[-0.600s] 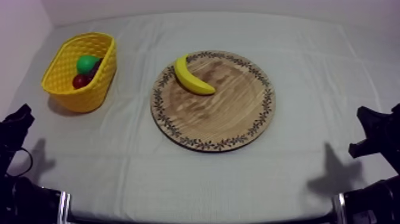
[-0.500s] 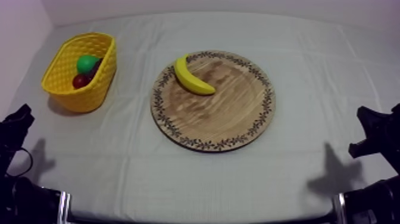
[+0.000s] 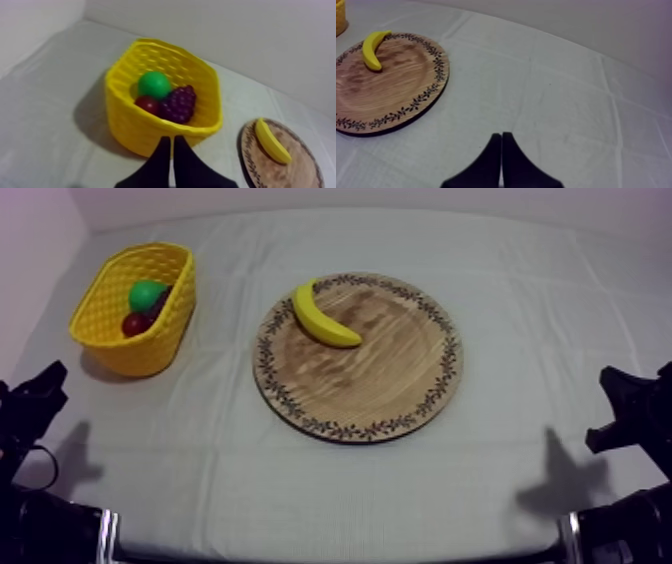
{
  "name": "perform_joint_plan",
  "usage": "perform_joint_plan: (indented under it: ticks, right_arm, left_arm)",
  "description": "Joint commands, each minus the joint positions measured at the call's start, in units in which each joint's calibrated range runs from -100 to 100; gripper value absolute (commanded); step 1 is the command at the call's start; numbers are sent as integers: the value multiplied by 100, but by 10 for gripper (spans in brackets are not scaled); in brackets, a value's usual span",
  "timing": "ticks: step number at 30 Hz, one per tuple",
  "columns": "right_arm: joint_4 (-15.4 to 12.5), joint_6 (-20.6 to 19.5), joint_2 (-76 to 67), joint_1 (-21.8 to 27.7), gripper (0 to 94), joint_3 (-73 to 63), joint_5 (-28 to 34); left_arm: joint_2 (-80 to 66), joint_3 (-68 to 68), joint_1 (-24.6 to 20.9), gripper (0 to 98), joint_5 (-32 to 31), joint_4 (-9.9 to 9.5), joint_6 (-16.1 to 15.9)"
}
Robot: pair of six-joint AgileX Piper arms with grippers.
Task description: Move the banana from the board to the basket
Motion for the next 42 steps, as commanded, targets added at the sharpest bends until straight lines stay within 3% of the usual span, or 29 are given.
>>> perform_joint_plan:
  ticks: [1, 9, 15, 27, 42]
  right_arm:
    - [-2, -2, 0, 1, 3, 5, -3]
    - [-2, -2, 0, 1, 3, 5, -3]
    - [-2, -2, 0, 1, 3, 5, -3]
    - [-2, -2, 0, 1, 3, 5, -3]
    - [-2, -2, 0, 1, 3, 5, -3]
  left_arm:
    - [-3, 0, 359, 1, -4, -4, -8]
    - [237, -155, 867, 1, 120, 27, -174]
    - [2074, -1085, 1255, 1, 226, 197, -421]
    - [5633, -4605, 1687, 1, 1959, 133, -640]
    - [9161, -8824, 2013, 0, 4420, 149, -159]
